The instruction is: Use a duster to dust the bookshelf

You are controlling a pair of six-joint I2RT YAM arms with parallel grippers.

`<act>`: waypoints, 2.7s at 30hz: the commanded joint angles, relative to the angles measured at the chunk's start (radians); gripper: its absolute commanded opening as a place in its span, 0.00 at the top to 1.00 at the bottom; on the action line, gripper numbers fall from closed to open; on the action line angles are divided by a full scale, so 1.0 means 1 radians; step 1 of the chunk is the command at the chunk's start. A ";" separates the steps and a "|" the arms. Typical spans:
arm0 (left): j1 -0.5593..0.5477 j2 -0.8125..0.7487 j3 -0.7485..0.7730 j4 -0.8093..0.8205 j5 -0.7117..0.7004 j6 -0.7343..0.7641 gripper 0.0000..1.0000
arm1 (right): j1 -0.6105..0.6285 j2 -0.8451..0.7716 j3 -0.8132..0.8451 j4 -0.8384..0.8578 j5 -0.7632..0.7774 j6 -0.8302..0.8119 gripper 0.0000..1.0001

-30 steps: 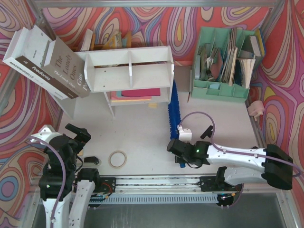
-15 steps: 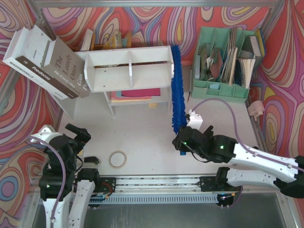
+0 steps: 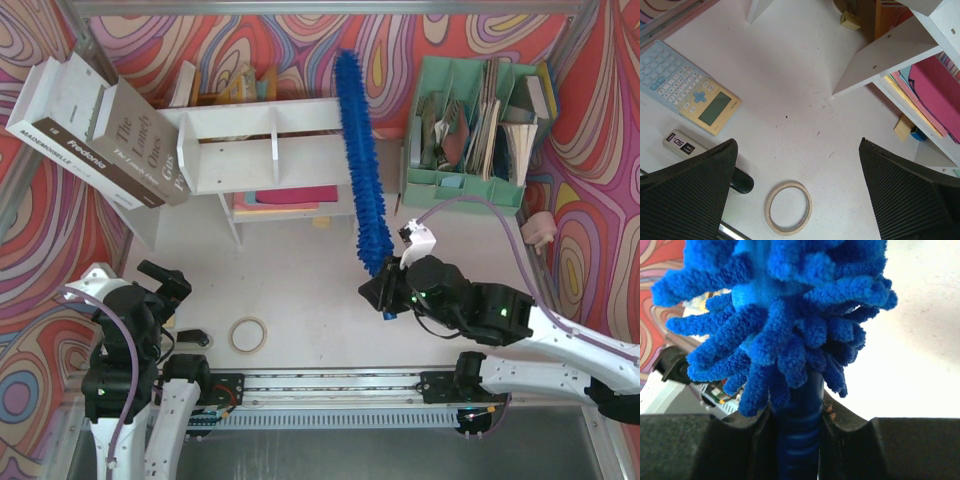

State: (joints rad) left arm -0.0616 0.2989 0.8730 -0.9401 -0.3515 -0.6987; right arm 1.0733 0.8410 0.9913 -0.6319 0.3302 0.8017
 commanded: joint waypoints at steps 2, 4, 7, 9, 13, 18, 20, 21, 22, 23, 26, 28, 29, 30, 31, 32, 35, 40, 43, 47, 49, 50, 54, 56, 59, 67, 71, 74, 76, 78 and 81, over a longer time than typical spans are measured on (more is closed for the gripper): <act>0.005 0.008 -0.015 0.011 -0.006 0.010 0.02 | 0.016 0.006 -0.028 0.167 -0.141 -0.145 1.00; 0.005 0.008 -0.014 0.011 -0.006 0.010 0.02 | 0.032 0.005 -0.059 0.213 -0.181 -0.171 1.00; 0.005 0.009 -0.015 0.011 -0.006 0.010 0.02 | 0.059 -0.012 -0.096 0.258 -0.172 -0.204 1.00; 0.005 0.013 -0.014 0.011 -0.006 0.010 0.02 | 0.076 -0.019 -0.110 0.255 -0.121 -0.200 1.00; 0.005 0.019 -0.014 0.011 -0.004 0.011 0.02 | 0.113 -0.028 -0.129 0.261 -0.046 -0.185 1.00; 0.005 0.026 -0.014 0.011 -0.003 0.011 0.02 | 0.179 0.003 -0.142 0.280 -0.034 -0.244 1.00; 0.005 0.028 -0.015 0.011 -0.002 0.011 0.02 | 0.208 0.010 -0.156 0.290 -0.025 -0.268 1.00; 0.005 0.028 -0.014 0.011 -0.003 0.012 0.02 | 0.220 0.014 -0.166 0.292 -0.007 -0.270 1.00; 0.005 0.028 -0.014 0.011 -0.003 0.011 0.02 | 0.234 0.017 -0.180 0.298 0.010 -0.271 1.00; 0.005 0.027 -0.014 0.011 -0.003 0.012 0.02 | 0.251 0.021 -0.193 0.304 0.028 -0.268 1.00; 0.005 0.024 -0.014 0.011 -0.005 0.011 0.02 | 0.295 0.038 -0.238 0.336 0.062 -0.279 1.00; 0.005 0.025 -0.014 0.011 -0.004 0.010 0.02 | 0.327 0.055 -0.257 0.351 0.077 -0.279 1.00; 0.005 0.025 -0.014 0.011 -0.004 0.010 0.02 | 0.334 0.067 -0.262 0.355 0.080 -0.276 1.00; 0.005 0.026 -0.015 0.011 -0.003 0.010 0.02 | 0.341 0.080 -0.266 0.355 0.078 -0.277 1.00; 0.005 0.026 -0.014 0.012 -0.003 0.012 0.02 | 0.348 0.095 -0.268 0.356 0.073 -0.278 1.00; 0.005 0.028 -0.014 0.011 -0.003 0.012 0.02 | 0.359 0.111 -0.271 0.356 0.072 -0.278 1.00; 0.005 0.028 -0.014 0.011 -0.003 0.013 0.02 | 0.381 0.161 -0.271 0.346 0.068 -0.276 1.00; 0.005 0.024 -0.014 0.011 -0.005 0.011 0.02 | 0.393 0.199 -0.292 0.313 0.060 -0.224 1.00; 0.005 0.023 -0.014 0.011 -0.004 0.011 0.02 | 0.393 0.184 -0.312 0.267 0.064 -0.177 1.00; 0.005 0.025 -0.014 0.011 -0.005 0.010 0.02 | 0.393 0.137 -0.342 0.198 0.088 -0.084 1.00; 0.005 0.026 -0.014 0.011 -0.004 0.010 0.02 | 0.393 0.139 -0.346 0.163 0.090 -0.055 1.00; 0.005 0.026 -0.014 0.011 -0.004 0.010 0.02 | 0.393 0.147 -0.347 0.145 0.096 -0.042 1.00; 0.005 0.026 -0.014 0.009 -0.004 0.010 0.02 | 0.394 0.158 -0.360 0.151 0.096 -0.029 1.00; 0.005 0.025 -0.013 0.010 -0.006 0.009 0.02 | 0.393 0.160 -0.365 0.158 0.103 -0.018 1.00; 0.005 0.023 -0.014 0.009 -0.006 0.010 0.02 | 0.393 0.169 -0.351 0.154 0.112 -0.008 1.00; 0.005 0.026 -0.014 0.010 -0.004 0.008 0.02 | 0.392 0.253 -0.280 0.250 0.141 -0.039 1.00; 0.005 0.022 -0.014 0.010 -0.005 0.010 0.02 | 0.382 0.361 -0.202 0.282 0.159 -0.074 1.00; 0.005 0.020 -0.015 0.010 -0.003 0.010 0.02 | 0.357 0.426 -0.164 0.304 0.155 -0.087 1.00; 0.005 0.020 -0.014 0.010 -0.003 0.009 0.02 | 0.331 0.443 -0.154 0.316 0.148 -0.087 1.00; 0.005 0.020 -0.014 0.011 -0.003 0.009 0.02 | 0.303 0.446 -0.151 0.330 0.141 -0.083 1.00; 0.005 0.020 -0.015 0.012 -0.001 0.010 0.02 | 0.279 0.444 -0.139 0.349 0.142 -0.090 1.00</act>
State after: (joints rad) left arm -0.0616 0.3199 0.8730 -0.9401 -0.3515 -0.6987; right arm 1.3788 1.2926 0.8051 -0.3729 0.4183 0.7334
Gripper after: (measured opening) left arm 0.984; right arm 0.339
